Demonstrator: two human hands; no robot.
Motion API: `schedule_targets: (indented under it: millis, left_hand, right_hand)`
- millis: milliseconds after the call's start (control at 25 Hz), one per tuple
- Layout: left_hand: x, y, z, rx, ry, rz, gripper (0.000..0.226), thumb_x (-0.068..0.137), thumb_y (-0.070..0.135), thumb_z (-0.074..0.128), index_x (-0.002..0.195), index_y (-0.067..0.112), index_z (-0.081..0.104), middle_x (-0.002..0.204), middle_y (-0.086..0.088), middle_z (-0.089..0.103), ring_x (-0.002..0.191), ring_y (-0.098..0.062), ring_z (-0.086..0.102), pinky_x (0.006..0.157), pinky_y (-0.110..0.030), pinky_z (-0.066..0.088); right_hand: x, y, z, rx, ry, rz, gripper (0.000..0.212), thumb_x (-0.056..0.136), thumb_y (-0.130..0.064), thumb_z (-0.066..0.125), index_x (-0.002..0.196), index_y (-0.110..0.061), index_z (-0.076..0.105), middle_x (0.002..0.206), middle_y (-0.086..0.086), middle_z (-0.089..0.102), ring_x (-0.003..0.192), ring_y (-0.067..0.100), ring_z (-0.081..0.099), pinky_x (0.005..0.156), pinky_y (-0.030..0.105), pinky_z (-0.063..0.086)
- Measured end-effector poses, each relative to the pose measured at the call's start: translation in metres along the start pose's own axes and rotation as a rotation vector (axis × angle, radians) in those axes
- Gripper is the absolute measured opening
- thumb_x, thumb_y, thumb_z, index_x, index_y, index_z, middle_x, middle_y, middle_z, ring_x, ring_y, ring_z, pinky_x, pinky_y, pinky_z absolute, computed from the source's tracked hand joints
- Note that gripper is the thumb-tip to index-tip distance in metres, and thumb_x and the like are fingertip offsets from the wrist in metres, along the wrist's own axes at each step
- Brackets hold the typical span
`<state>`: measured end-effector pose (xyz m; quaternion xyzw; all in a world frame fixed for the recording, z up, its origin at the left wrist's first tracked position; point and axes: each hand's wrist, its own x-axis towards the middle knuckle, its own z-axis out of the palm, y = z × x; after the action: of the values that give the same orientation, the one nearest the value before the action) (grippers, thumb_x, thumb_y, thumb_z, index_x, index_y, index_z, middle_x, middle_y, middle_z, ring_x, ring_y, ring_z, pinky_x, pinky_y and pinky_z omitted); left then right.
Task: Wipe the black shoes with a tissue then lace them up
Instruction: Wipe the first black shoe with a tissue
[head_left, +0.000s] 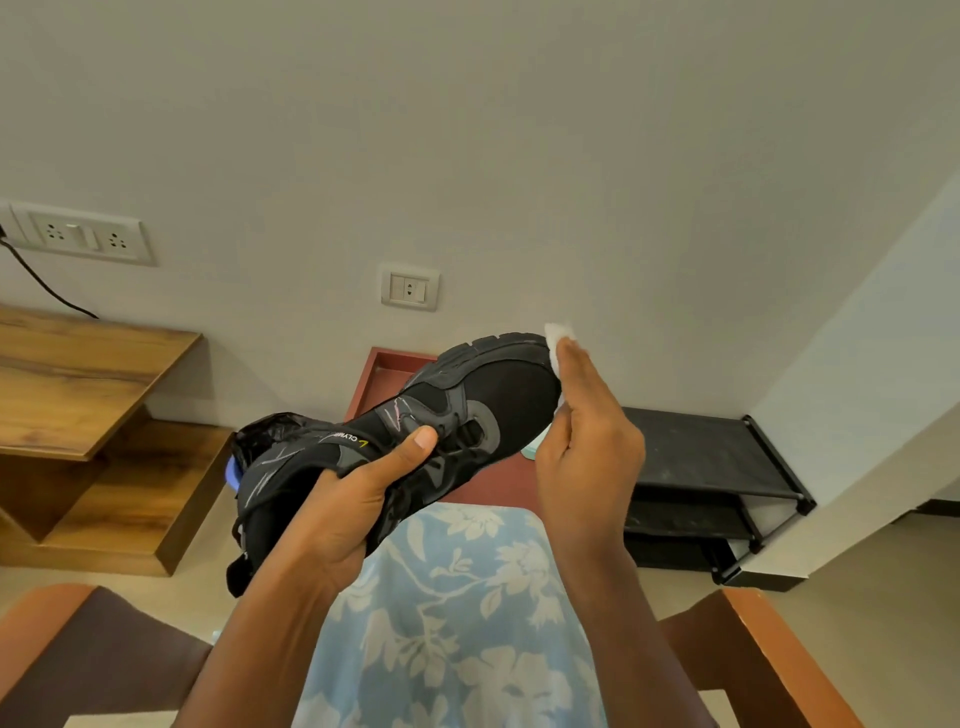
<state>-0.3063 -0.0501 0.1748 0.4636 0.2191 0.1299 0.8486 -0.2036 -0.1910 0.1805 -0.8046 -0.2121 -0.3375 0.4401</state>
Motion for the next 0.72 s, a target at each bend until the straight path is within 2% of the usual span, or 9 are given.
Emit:
schedule_targets:
  millis: [80,160,240,320,360,400,480,560,720]
  left_hand:
    - [-0.001,0.001,-0.002,0.111,-0.012,0.03,0.036,0.075,0.023,0.078,0.11,0.017,0.075,0.11,-0.009,0.076,0.108,-0.031,0.07,0.103,-0.05,0.049]
    - [-0.002,0.002,-0.003,0.295,0.017,0.097,0.04,0.073,0.031,0.08,0.112,0.024,0.074,0.108,0.004,0.077,0.11,-0.017,0.068,0.105,-0.04,0.047]
    - [-0.005,0.001,-0.001,0.416,0.038,0.159,0.028,0.079,0.03,0.078,0.106,0.032,0.071,0.102,0.015,0.076,0.102,0.003,0.066,0.096,-0.021,0.048]
    - [-0.008,0.001,0.003,0.534,0.046,0.203,0.017,0.085,0.029,0.074,0.1,0.035,0.068,0.091,0.024,0.07,0.085,0.021,0.06,0.077,0.0,0.044]
    - [-0.009,0.0,0.004,0.613,0.048,0.217,0.017,0.086,0.032,0.073,0.102,0.034,0.067,0.091,0.026,0.066,0.084,0.021,0.058,0.073,0.002,0.041]
    - [-0.009,-0.001,0.005,0.705,0.044,0.234,0.025,0.086,0.038,0.07,0.109,0.031,0.067,0.096,0.024,0.064,0.09,0.015,0.058,0.08,-0.001,0.041]
    - [-0.008,-0.005,0.006,0.845,0.027,0.282,0.053,0.08,0.053,0.063,0.126,0.027,0.063,0.113,0.016,0.062,0.112,-0.002,0.054,0.101,-0.018,0.04]
    - [-0.008,-0.009,0.007,0.862,0.039,0.33,0.064,0.074,0.059,0.058,0.13,0.028,0.06,0.123,0.015,0.058,0.123,-0.005,0.049,0.109,-0.025,0.036]
    - [-0.01,-0.009,0.008,0.763,0.08,0.3,0.04,0.072,0.056,0.062,0.11,0.041,0.06,0.117,0.011,0.065,0.118,-0.01,0.055,0.102,-0.023,0.038]
  right_hand:
    - [0.005,0.002,-0.003,-0.034,-0.044,-0.026,0.048,0.091,0.013,0.059,0.134,-0.01,0.063,0.13,0.006,0.068,0.119,0.025,0.066,0.096,0.046,0.057]
    - [0.009,0.004,-0.003,-0.051,-0.073,-0.047,0.047,0.088,0.015,0.061,0.128,-0.01,0.068,0.121,0.006,0.072,0.111,0.025,0.07,0.091,0.045,0.059]
    - [0.01,0.005,-0.002,-0.086,-0.096,-0.08,0.047,0.084,0.017,0.065,0.123,-0.008,0.071,0.119,0.007,0.073,0.111,0.025,0.069,0.093,0.044,0.058]
    - [0.006,0.002,0.003,-0.118,-0.117,-0.121,0.046,0.08,0.017,0.068,0.12,-0.006,0.072,0.119,0.008,0.073,0.113,0.026,0.068,0.096,0.041,0.057]
    - [0.001,-0.001,0.006,-0.118,-0.104,-0.146,0.039,0.082,0.012,0.068,0.117,-0.005,0.073,0.118,0.008,0.073,0.112,0.026,0.069,0.096,0.038,0.057]
    - [-0.005,-0.006,0.01,-0.105,-0.082,-0.175,0.031,0.086,0.003,0.063,0.114,-0.005,0.075,0.116,0.008,0.074,0.109,0.025,0.07,0.095,0.034,0.057]
    - [-0.017,-0.018,0.017,-0.051,-0.065,-0.232,0.037,0.09,-0.012,0.047,0.111,-0.004,0.076,0.114,0.008,0.075,0.108,0.023,0.07,0.096,0.027,0.053]
    - [-0.025,-0.021,0.02,0.035,-0.112,-0.279,0.041,0.091,-0.01,0.041,0.116,-0.003,0.074,0.12,0.009,0.072,0.117,0.022,0.066,0.102,0.029,0.051]
    - [-0.013,0.019,0.014,0.048,-0.101,-0.159,0.04,0.094,-0.002,0.044,0.123,-0.005,0.07,0.123,0.008,0.07,0.12,0.017,0.062,0.106,0.016,0.042]
